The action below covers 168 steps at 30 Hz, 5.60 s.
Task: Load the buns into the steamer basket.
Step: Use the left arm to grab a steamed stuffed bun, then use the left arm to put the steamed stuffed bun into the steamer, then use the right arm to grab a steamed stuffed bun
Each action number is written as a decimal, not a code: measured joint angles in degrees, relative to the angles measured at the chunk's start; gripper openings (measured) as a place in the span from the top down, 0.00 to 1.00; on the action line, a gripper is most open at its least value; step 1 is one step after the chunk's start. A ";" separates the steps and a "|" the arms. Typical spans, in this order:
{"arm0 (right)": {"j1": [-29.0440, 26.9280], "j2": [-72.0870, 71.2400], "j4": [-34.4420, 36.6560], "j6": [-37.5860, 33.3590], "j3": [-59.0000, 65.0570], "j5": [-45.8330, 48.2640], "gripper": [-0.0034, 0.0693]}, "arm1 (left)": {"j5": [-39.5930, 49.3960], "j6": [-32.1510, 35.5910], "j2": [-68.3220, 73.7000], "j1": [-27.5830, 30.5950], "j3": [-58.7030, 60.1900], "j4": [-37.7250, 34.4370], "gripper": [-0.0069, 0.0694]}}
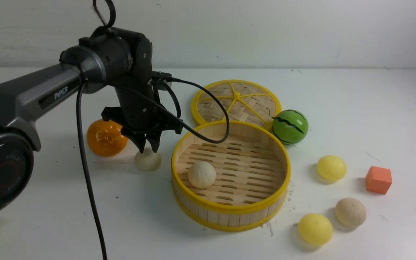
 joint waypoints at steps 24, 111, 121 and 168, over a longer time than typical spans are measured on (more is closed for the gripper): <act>0.00 0.00 0.00 0.00 0.00 0.00 0.62 | 1.17 0.00 1.77 0.23 -0.11 1.27 0.91; 0.00 0.00 32.11 0.00 0.52 -15.41 0.62 | -48.50 -1.69 -128.15 -13.42 104.15 -13.19 0.93; 0.00 21.72 33.79 -11.94 -25.74 15.81 0.66 | -48.14 -1.69 -128.15 -13.42 104.15 -13.19 0.93; 15.69 103.80 11.83 -4.51 -66.54 25.38 0.61 | -47.98 -1.69 -128.17 -13.42 104.15 -13.19 0.89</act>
